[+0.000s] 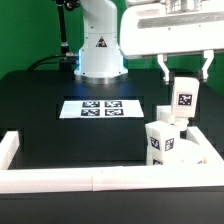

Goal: Assemble stool

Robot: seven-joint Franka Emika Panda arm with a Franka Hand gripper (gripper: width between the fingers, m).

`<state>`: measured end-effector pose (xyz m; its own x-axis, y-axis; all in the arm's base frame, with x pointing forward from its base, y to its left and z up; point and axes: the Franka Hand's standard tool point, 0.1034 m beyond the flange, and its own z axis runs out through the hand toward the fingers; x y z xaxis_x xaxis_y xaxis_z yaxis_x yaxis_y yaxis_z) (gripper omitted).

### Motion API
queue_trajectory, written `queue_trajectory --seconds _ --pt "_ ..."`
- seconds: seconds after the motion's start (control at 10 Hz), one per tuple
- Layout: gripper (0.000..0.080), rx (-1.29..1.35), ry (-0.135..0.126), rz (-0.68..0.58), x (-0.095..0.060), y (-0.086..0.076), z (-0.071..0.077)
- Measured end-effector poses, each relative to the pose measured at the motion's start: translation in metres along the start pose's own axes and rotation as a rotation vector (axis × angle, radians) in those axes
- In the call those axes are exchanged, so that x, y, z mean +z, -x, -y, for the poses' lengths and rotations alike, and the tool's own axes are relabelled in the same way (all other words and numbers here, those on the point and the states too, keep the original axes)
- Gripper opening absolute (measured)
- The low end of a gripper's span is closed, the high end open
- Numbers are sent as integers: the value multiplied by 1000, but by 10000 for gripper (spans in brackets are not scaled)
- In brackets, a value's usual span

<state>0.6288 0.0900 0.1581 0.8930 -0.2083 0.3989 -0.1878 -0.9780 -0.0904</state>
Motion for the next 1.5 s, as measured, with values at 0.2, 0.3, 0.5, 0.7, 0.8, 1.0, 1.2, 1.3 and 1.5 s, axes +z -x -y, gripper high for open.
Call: queue_trajectory --seconds 0.2,0.3,0.5,0.7,0.8,1.0,1.2,1.3,1.5 --pt "337 7 0 20 2 5 7" --pt "337 -2 2 20 9 5 13" --pt "337 -14 12 26 23 9 16" --pt "337 -20 20 34 32 12 15" --pt "337 -20 18 37 32 14 18" --pt "337 -29 18 46 37 21 23" --pt "337 -36 21 57 42 28 25" --pt "337 -39 20 58 43 29 26" --pt "337 -39 19 50 44 28 26"
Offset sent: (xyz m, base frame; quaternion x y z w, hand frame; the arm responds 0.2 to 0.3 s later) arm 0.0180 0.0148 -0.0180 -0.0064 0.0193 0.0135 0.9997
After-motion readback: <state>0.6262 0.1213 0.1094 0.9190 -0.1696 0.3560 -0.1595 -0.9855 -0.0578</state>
